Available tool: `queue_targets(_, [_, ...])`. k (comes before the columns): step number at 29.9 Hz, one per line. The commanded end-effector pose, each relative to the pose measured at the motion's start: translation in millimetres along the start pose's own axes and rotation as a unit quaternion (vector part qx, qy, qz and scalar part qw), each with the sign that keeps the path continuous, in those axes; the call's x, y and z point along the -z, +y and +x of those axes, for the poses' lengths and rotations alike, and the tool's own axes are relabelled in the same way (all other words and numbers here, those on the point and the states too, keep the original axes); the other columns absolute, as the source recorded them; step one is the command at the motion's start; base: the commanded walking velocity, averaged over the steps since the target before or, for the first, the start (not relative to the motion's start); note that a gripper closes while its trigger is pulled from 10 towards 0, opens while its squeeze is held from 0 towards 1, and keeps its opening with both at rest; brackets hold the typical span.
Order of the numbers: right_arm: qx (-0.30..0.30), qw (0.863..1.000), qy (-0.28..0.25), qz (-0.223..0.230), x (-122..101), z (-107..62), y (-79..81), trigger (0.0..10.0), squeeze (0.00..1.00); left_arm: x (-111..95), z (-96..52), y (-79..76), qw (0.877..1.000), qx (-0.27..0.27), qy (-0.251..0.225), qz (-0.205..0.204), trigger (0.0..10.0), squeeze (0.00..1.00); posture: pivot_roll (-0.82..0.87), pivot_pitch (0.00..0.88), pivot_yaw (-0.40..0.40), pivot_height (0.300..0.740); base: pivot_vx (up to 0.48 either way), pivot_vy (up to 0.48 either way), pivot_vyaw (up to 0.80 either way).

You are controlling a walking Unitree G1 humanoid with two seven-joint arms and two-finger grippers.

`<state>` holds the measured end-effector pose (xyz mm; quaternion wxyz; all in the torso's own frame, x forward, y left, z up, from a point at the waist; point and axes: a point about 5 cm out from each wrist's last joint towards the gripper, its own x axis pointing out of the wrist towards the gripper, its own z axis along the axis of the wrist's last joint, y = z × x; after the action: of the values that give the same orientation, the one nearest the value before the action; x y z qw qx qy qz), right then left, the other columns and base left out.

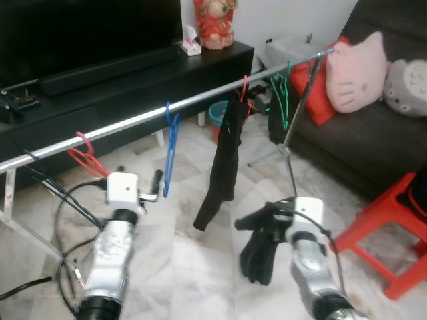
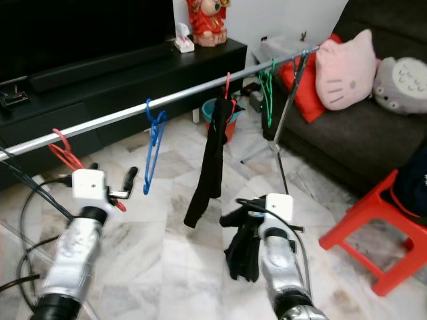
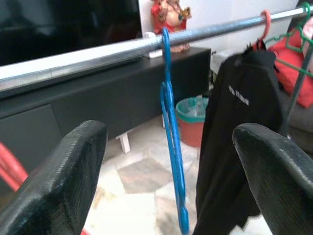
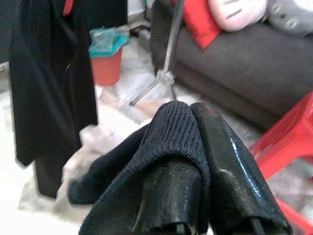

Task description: Hang hanger

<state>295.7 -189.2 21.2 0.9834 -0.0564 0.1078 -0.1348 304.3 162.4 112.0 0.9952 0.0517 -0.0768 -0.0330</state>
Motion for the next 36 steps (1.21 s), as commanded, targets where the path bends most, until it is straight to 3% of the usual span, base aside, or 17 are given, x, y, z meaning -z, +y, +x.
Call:
queue_targets(1, [-0.005,1.000,-0.016,0.011,-9.4,2.6,8.6,10.0,0.00,-2.4,-0.9,10.2,1.000,-0.014,-0.004,0.005,10.0,0.00,0.08,0.000,-0.041,0.740,0.277,0.000,0.00])
queue_targets(7, [-0.005,1.000,-0.016,0.012,-9.2,2.5,8.8,10.0,0.00,-3.0,-0.7,10.1,1.000,-0.015,-0.006,0.005,10.0,0.00,0.08,0.000,-0.043,0.740,0.281,0.000,-0.56])
queue_targets(31, [-0.020,0.999,-0.028,-0.007,-10.5,1.3,12.9,10.0,0.00,-1.5,2.7,9.7,1.000,-0.009,0.002,0.005,10.0,0.00,0.07,0.000,-0.034,0.740,0.281,0.000,0.00])
queue_targets(36, [-0.023,0.999,-0.022,-0.004,-8.4,0.2,14.7,10.0,0.00,-1.5,3.4,9.8,1.000,-0.006,0.003,0.007,10.0,0.00,0.07,0.000,-0.033,0.740,0.278,0.000,0.62])
